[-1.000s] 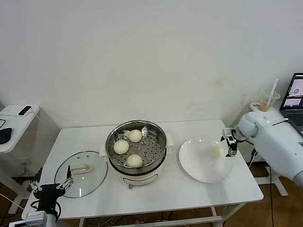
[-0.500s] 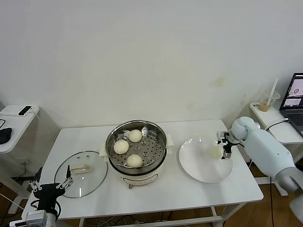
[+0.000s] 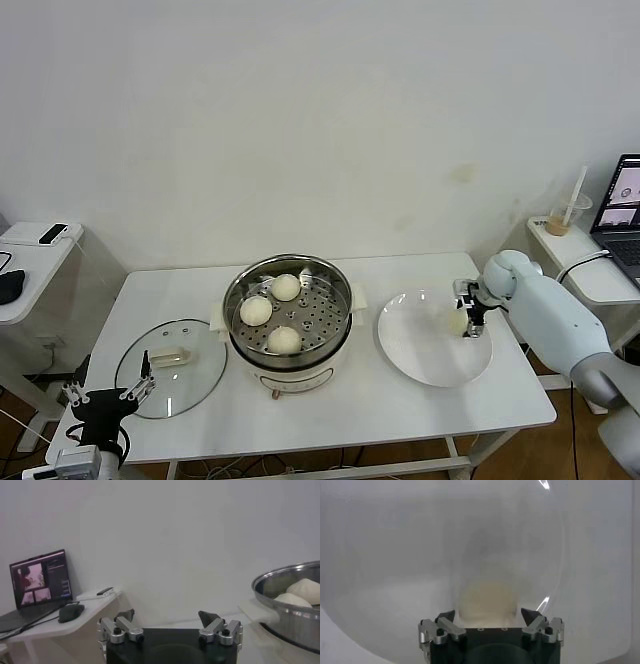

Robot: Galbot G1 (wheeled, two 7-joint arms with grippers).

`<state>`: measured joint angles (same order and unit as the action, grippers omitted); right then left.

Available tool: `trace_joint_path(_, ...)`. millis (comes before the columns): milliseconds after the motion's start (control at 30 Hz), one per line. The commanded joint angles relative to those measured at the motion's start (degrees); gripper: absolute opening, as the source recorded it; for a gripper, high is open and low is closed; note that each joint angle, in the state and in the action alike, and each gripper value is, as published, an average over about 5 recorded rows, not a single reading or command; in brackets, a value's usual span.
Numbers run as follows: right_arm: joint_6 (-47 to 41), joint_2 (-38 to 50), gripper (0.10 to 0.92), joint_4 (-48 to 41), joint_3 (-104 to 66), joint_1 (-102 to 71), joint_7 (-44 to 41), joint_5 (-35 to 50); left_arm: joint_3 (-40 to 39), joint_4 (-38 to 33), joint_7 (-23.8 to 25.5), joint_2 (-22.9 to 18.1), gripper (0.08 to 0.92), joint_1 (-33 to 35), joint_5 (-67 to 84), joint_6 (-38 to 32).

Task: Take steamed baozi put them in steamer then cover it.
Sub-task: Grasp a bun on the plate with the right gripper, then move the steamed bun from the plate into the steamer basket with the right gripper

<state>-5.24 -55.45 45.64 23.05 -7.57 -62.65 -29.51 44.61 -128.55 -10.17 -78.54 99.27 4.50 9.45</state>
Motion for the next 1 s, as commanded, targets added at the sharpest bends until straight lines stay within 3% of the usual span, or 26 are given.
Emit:
trace_joint_path(33, -0.3, -0.4, 0.698, -0.3, 0.1, 0.0, -0.8, -0.1, 0.0, -0.2, 0.0, 0.0, 0.823, 0.2, 0.0, -0.1)
trace_joint_path(233, -0.9, 0.9, 0.639, 1.2, 1.2, 1.0, -1.9, 1.6, 0.1, -0.6, 0.0, 0.1, 0.823, 0.3, 0.0, -0.1)
trace_joint_path(500, -1.9, 4.5, 0.62, 5.6, 3.7, 3.7, -3.7, 6.1, -0.3, -1.3, 0.2, 0.3, 0.823, 0.4, -0.2, 0.0)
trace_joint_path(833, -7.6, 12.1, 0.619, 23.3, 17.8, 17.5, -4.6, 21.0, -2.3, -1.3, 0.5, 0.4, 0.823, 0.1, -1.7, 0.1)
trace_joint_path(1000, -10.9, 11.7, 0.624, 29.4, 26.1, 27.7, -3.5, 30.9, -3.1, -1.6, 0.8, 0.5, 0.823, -0.4, -2.2, 0.6)
